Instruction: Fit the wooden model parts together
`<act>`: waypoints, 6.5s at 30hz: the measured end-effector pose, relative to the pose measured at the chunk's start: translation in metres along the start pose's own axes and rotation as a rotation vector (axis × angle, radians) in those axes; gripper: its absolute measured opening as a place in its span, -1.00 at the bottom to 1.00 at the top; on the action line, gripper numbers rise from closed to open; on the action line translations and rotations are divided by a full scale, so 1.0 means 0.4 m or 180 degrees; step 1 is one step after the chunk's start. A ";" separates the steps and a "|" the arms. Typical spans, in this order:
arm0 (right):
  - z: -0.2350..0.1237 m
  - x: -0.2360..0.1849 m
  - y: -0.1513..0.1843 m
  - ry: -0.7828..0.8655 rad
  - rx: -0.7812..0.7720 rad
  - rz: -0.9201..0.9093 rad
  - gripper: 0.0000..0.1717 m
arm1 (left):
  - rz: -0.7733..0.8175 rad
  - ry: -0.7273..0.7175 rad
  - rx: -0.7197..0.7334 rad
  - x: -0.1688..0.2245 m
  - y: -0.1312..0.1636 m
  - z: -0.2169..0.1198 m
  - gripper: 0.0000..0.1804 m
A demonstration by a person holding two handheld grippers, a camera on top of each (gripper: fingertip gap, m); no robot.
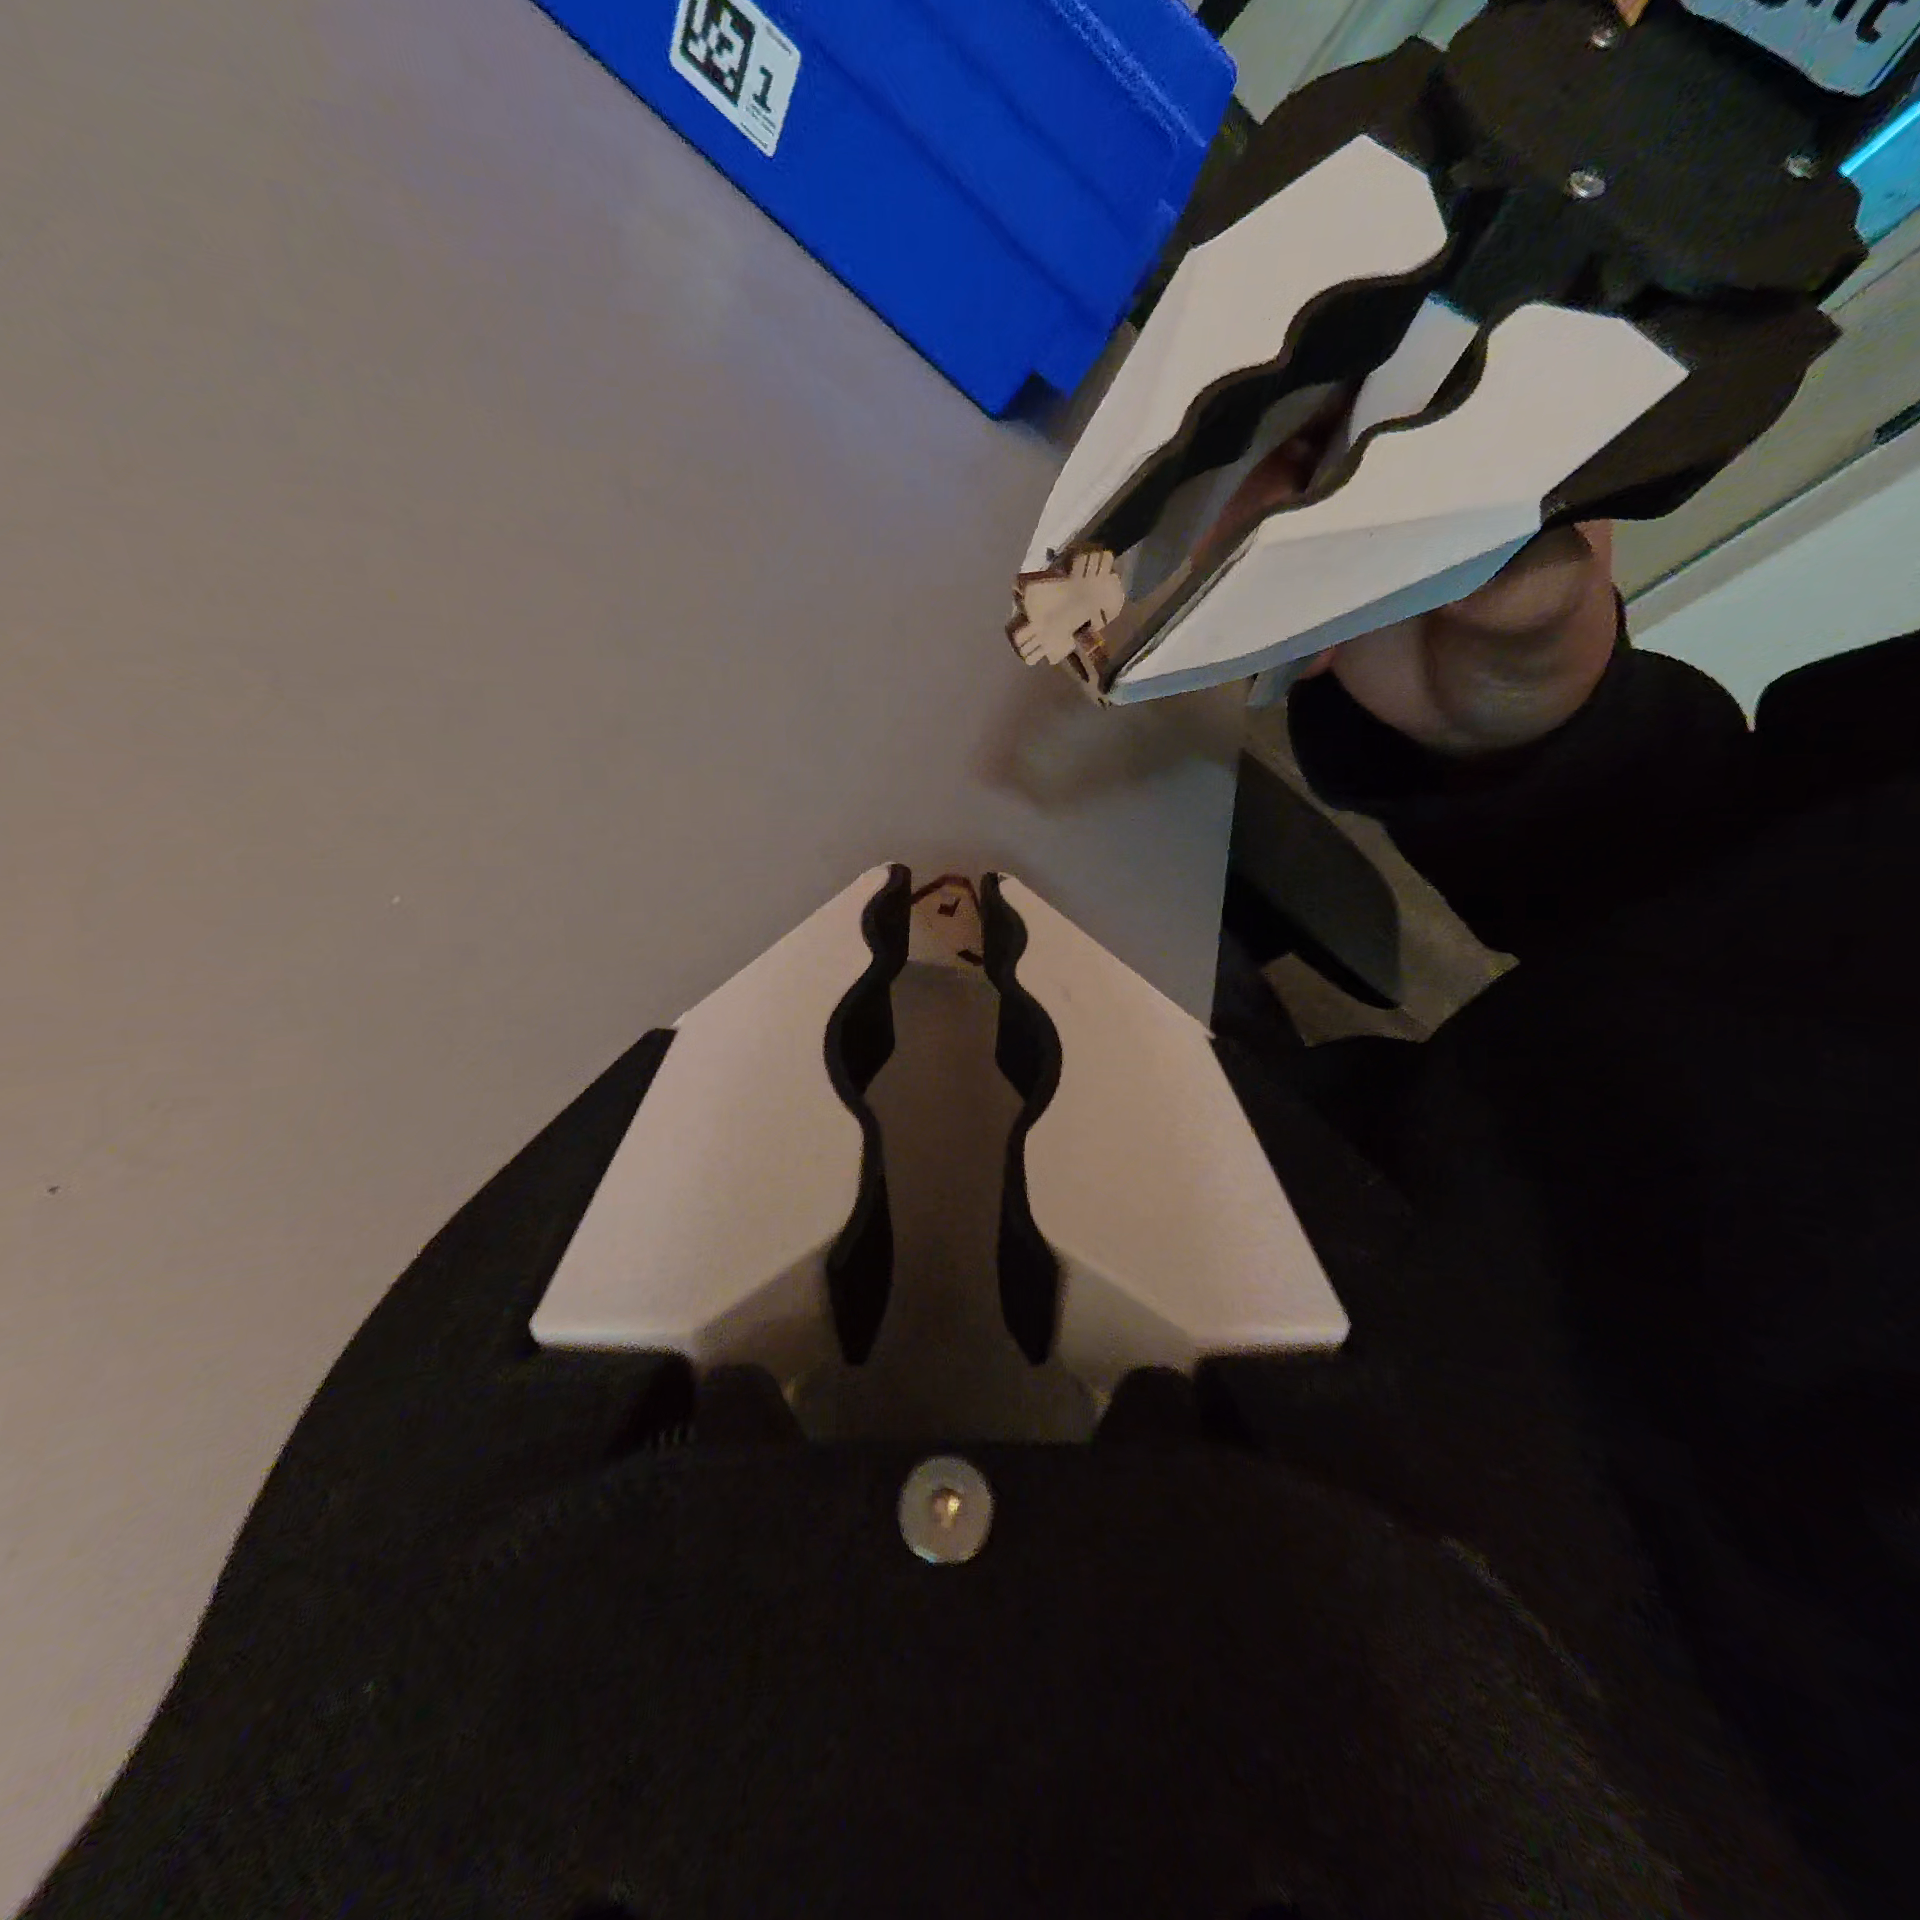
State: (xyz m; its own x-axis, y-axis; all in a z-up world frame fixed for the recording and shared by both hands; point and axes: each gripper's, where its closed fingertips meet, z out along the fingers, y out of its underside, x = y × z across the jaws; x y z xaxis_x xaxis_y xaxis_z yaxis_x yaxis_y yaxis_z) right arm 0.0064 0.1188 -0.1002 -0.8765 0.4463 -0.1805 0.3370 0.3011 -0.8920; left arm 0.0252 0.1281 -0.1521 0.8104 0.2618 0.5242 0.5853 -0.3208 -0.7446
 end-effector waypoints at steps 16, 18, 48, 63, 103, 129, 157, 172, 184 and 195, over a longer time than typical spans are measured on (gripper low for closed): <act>-0.068 0.003 0.080 0.0127 -0.0365 -0.0101 -0.86 | 0.0386 -0.0193 -0.0109 0.010 0.027 0.024 -0.67; -0.075 -0.003 0.084 0.0146 -0.0407 -0.0149 -0.86 | 0.0679 -0.0359 -0.0298 0.000 0.036 0.046 -0.67; -0.002 -0.078 0.179 -0.0360 -0.0842 0.0116 -0.86 | 0.0496 -0.0808 -0.0461 0.000 0.118 0.002 -0.75; 0.033 -0.110 0.245 -0.0269 -0.1495 -0.0138 -0.64 | 0.0274 -0.0354 -0.0206 0.052 0.114 -0.015 -0.79; -0.013 -0.105 0.198 -0.0750 -0.0580 0.0592 -1.00 | 0.0205 -0.0204 0.0019 0.057 0.091 -0.036 -1.00; 0.044 -0.037 0.208 0.0012 -0.0639 -0.0322 -0.73 | 0.0552 -0.0875 -0.0371 -0.009 0.100 -0.001 -0.99; 0.055 -0.049 0.214 -0.0092 -0.0717 -0.0327 -0.84 | 0.0650 -0.1030 -0.0279 0.008 0.102 -0.007 -1.00; 0.031 -0.070 0.203 -0.0273 -0.0555 -0.0350 -0.83 | 0.0459 -0.0570 -0.0039 0.056 0.091 -0.007 -1.00; 0.006 -0.051 0.223 -0.0051 -0.0768 -0.0458 -0.82 | 0.0523 -0.0716 -0.0156 0.039 0.100 -0.013 -1.00; -0.007 -0.038 0.239 0.0037 -0.0873 -0.0392 -0.59 | 0.0445 -0.0899 -0.0196 -0.020 0.085 -0.029 -1.00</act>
State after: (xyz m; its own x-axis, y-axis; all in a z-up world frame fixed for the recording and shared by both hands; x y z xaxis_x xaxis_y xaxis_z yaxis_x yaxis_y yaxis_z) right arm 0.0528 0.1430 -0.1817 -0.9131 0.4014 -0.0717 0.3100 0.5693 -0.7615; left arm 0.0391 0.1046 -0.1767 0.8485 0.4510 0.2768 0.4764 -0.4237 -0.7704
